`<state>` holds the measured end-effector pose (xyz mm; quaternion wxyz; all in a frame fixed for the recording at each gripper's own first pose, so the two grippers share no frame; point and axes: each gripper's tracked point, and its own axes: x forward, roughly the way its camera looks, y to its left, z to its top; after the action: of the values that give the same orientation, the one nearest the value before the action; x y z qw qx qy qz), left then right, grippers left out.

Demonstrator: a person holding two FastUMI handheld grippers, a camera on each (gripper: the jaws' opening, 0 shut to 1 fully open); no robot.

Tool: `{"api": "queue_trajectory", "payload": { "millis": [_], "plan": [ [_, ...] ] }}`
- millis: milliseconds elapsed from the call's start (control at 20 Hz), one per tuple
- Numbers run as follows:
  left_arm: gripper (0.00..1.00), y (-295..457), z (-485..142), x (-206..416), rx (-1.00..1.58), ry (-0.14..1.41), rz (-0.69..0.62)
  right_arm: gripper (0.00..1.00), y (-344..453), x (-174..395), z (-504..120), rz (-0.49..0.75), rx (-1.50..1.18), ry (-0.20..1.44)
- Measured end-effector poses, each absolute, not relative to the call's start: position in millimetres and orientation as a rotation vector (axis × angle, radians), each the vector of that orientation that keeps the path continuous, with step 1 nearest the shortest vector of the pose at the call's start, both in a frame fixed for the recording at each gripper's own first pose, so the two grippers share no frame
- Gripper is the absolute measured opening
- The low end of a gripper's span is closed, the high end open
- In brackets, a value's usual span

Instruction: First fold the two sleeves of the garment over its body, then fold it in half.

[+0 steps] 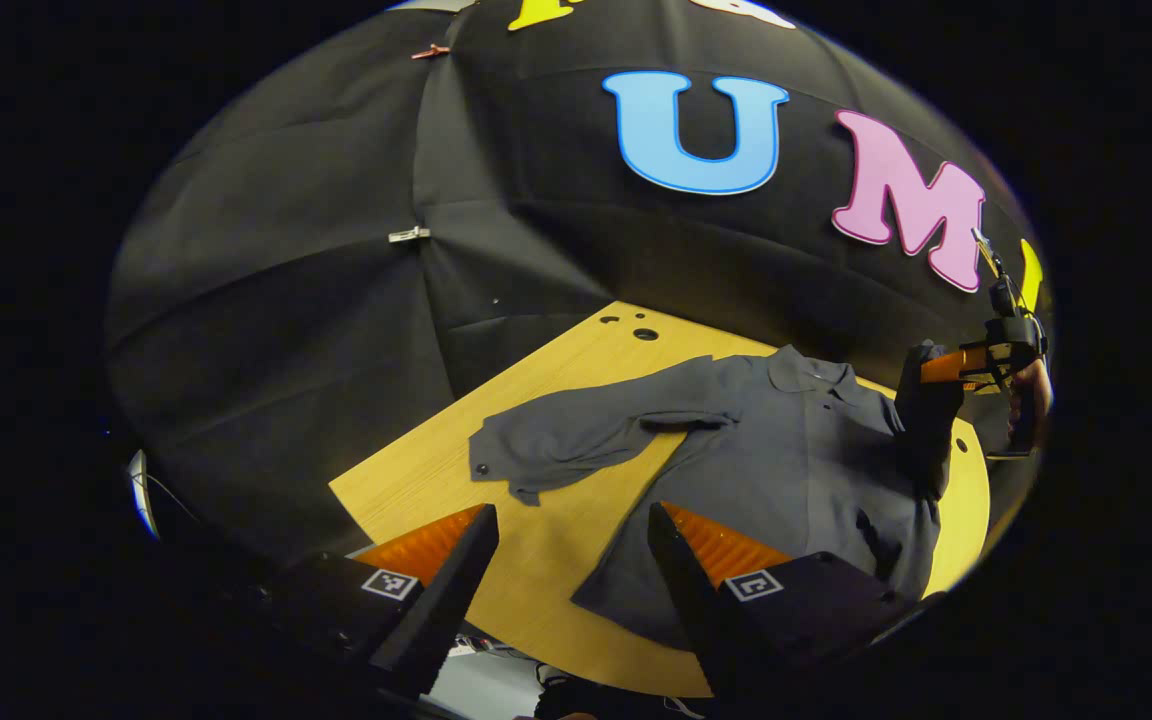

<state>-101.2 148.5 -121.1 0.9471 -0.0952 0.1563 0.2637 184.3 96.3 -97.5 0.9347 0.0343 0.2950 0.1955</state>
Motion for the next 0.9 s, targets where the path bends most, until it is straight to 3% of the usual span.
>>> {"api": "queue_trajectory", "payload": {
  "millis": [550,750,800,850,900],
  "plan": [
    [0.96,183.6,-138.8,-121.8,-0.212,0.353,0.618,0.05,195.5,190.2,-158.9,0.513,0.212,0.685],
    [0.96,190.2,-136.4,-112.7,-0.223,0.336,0.628,0.12,211.7,188.7,-181.5,0.504,0.269,0.74],
    [0.96,192.5,-135.3,-109.8,-0.224,0.332,0.629,0.0,214.5,190.0,-183.8,0.508,0.284,0.749],
    [0.96,194.7,-135.9,-108.5,-0.225,0.327,0.631,0.17,217.9,187.7,-187.1,0.511,0.302,0.759],
    [0.95,198.3,-135.1,-104.9,-0.228,0.323,0.632,0.11,221.0,186.2,-186.9,0.514,0.32,0.767]
  ]
}}
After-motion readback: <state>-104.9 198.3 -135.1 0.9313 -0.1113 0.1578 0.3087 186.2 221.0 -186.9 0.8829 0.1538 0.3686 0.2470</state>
